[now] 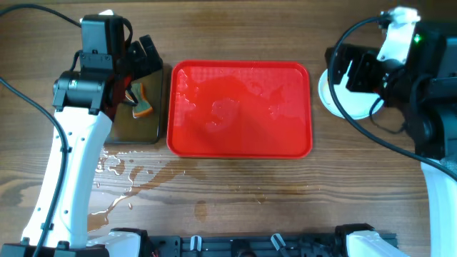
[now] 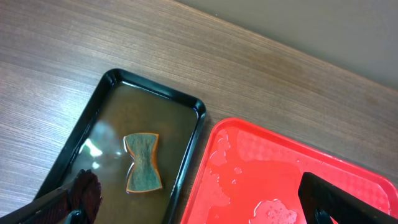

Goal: Clean dirty plates on tray and stack at the side

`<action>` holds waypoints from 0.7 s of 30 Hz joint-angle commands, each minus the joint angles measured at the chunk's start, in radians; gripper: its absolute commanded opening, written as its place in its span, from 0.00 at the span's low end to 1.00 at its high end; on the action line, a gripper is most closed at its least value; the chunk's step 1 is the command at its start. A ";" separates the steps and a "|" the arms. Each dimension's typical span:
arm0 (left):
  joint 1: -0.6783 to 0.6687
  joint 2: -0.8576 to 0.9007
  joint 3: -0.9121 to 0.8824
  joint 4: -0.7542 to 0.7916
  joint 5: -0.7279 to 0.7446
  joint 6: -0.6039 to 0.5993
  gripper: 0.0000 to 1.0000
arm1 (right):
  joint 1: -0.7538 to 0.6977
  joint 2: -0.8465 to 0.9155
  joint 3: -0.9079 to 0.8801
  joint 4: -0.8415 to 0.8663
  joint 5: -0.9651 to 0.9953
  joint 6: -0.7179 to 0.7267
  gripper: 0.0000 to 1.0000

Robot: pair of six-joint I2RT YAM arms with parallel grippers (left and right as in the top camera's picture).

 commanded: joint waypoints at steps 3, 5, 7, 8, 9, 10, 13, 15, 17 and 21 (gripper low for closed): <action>-0.001 0.005 -0.001 0.000 0.008 0.002 1.00 | -0.001 -0.062 -0.001 -0.173 0.036 -0.012 1.00; -0.001 0.005 -0.001 0.000 0.008 0.002 1.00 | -0.001 -0.119 -0.024 -0.151 0.043 -0.072 1.00; -0.001 0.005 -0.001 0.000 0.008 0.002 1.00 | -0.001 -0.211 -0.113 -0.017 0.012 -0.228 1.00; -0.001 0.005 -0.001 0.000 0.009 0.002 1.00 | -0.002 -0.289 -0.213 0.100 -0.032 -0.341 1.00; -0.001 0.005 -0.001 0.000 0.008 0.002 1.00 | -0.002 -0.351 -0.302 0.190 -0.048 -0.388 1.00; -0.001 0.005 -0.001 0.000 0.009 0.002 1.00 | -0.002 -0.411 -0.396 0.272 -0.049 -0.402 1.00; -0.001 0.005 -0.001 0.000 0.008 0.002 1.00 | -0.002 -0.597 -0.715 0.550 -0.049 -0.402 1.00; -0.001 0.005 -0.001 0.000 0.008 0.002 1.00 | -0.001 -0.716 -0.948 0.772 -0.050 -0.395 1.00; -0.001 0.005 -0.001 0.000 0.009 0.002 1.00 | -0.001 -0.810 -1.131 0.930 -0.049 -0.360 1.00; -0.001 0.005 -0.001 0.000 0.008 0.002 1.00 | -0.001 -0.987 -1.398 1.072 -0.049 -0.289 1.00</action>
